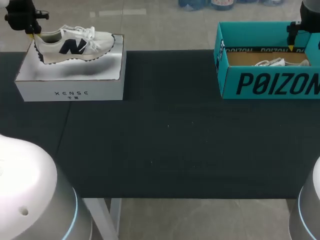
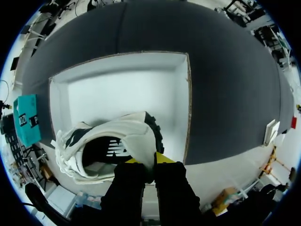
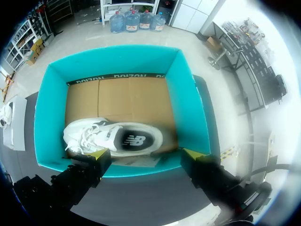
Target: Take the shoe out of the shoebox, open the shoe tongue, remove and reinsert the insole, then place the shoe into the shoebox
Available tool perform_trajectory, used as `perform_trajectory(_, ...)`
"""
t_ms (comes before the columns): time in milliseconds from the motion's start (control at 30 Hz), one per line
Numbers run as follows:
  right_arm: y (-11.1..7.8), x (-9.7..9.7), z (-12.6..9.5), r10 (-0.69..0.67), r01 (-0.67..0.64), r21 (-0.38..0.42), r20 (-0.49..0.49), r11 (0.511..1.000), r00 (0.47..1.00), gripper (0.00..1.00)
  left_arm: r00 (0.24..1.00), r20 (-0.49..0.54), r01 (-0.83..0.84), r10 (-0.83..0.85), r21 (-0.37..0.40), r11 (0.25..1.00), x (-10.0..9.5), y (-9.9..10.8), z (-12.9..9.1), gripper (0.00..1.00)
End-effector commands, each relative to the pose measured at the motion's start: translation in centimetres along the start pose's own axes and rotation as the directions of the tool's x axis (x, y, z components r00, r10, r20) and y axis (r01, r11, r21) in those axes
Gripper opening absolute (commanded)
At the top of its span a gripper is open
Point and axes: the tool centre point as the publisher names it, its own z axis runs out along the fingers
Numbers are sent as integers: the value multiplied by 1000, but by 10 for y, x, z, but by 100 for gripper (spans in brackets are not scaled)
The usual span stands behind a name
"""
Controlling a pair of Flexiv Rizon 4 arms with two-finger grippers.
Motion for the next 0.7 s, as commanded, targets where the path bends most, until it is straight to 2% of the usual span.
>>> perform_trajectory(33,-1,0,0,1,-1,-3,1,1000,1000,100,1000,-7,-15,14,-85,996,-17,-37,-56,0)
perform_trajectory(200,-1,0,0,1,-1,-3,1,1000,1000,100,999,-3,-49,49,-115,992,-45,-59,-92,0)
perform_trajectory(367,-1,0,0,1,-1,-3,1,1000,1000,100,996,-9,-92,92,-134,987,-84,-87,-120,0)
perform_trajectory(500,-1,0,0,1,-1,-3,1,1000,1000,100,993,4,-119,120,-128,985,-123,-116,-125,0)
perform_trajectory(700,-1,0,0,1,-1,-3,1,1000,1000,100,985,22,-167,170,-105,980,-185,-159,-117,0)
